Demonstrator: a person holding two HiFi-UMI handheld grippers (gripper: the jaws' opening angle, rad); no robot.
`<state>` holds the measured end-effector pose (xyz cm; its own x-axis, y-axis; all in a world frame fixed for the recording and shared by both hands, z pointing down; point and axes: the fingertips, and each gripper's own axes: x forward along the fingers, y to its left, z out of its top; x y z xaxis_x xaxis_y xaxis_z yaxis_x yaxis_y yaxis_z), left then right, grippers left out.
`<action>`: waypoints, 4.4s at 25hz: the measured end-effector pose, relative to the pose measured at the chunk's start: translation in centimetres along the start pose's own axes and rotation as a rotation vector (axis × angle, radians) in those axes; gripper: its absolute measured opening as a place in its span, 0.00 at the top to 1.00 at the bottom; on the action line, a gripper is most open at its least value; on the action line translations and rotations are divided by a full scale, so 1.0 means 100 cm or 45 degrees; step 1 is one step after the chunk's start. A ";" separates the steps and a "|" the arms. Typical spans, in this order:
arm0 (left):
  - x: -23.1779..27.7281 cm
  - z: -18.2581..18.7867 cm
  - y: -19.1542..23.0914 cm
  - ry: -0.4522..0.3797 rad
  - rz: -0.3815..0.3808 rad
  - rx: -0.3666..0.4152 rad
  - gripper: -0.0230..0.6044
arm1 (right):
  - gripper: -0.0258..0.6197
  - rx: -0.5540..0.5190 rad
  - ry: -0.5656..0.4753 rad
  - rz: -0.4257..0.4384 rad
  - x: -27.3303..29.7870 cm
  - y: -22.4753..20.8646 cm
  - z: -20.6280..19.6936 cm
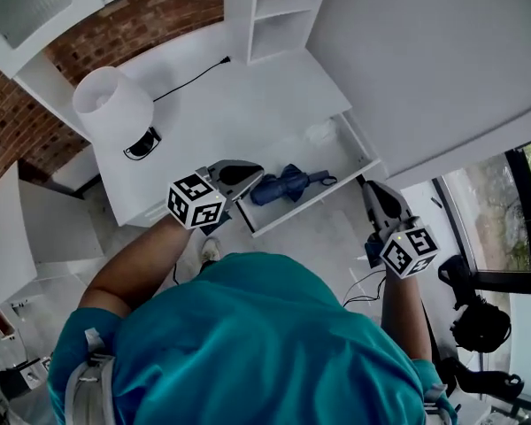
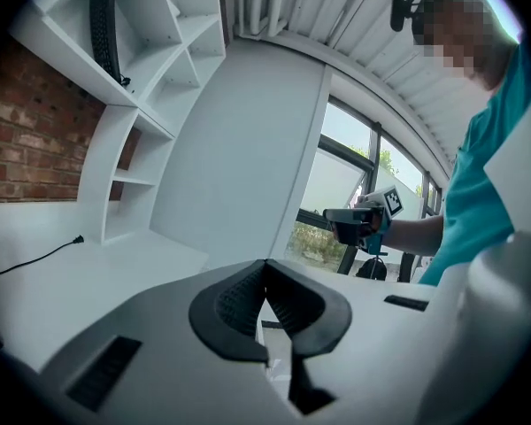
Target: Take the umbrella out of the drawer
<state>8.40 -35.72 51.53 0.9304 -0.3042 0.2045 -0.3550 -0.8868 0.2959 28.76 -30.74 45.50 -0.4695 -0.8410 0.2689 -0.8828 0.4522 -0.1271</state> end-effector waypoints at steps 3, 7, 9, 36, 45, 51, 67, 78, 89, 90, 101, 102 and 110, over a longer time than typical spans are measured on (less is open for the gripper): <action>0.017 -0.014 0.009 0.063 -0.002 -0.014 0.95 | 0.93 0.015 0.017 0.004 0.003 -0.003 -0.009; 0.042 -0.036 0.020 0.143 0.017 -0.047 0.95 | 0.93 0.047 0.029 0.002 0.003 -0.014 -0.020; 0.057 -0.048 0.026 0.188 0.025 -0.069 0.95 | 0.93 0.057 0.027 -0.002 0.002 -0.021 -0.023; 0.218 -0.339 0.107 1.295 0.039 0.440 0.49 | 0.93 0.263 0.237 -0.084 -0.035 -0.097 -0.150; 0.225 -0.361 0.123 1.296 0.107 0.413 0.46 | 0.93 0.302 0.267 -0.095 -0.044 -0.097 -0.172; 0.229 -0.359 0.122 1.265 0.125 0.387 0.49 | 0.93 0.308 0.287 -0.108 -0.055 -0.095 -0.174; 0.174 -0.204 0.094 0.780 0.101 0.171 0.55 | 0.93 0.169 0.167 -0.017 0.010 -0.052 -0.092; 0.099 -0.001 0.059 0.289 0.094 0.223 0.55 | 0.93 0.023 -0.028 0.040 0.041 -0.036 0.021; -0.004 0.160 0.012 -0.133 0.072 0.267 0.55 | 0.93 -0.092 -0.177 0.074 0.043 -0.004 0.123; -0.009 0.170 0.010 -0.165 0.070 0.265 0.55 | 0.93 -0.092 -0.187 0.080 0.043 -0.004 0.131; -0.037 0.241 -0.014 -0.387 0.020 0.253 0.55 | 0.93 -0.064 -0.219 0.051 0.043 -0.015 0.180; -0.037 0.245 -0.016 -0.397 0.015 0.252 0.55 | 0.93 -0.053 -0.224 0.052 0.043 -0.016 0.182; -0.037 0.258 -0.020 -0.437 -0.004 0.277 0.55 | 0.93 -0.033 -0.247 0.061 0.047 -0.020 0.193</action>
<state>8.07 -41.83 26.07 0.9209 -0.3672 -0.1305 -0.3587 -0.9296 0.0843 28.04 -41.33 28.60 -0.5069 -0.8588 0.0735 -0.8600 0.4983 -0.1099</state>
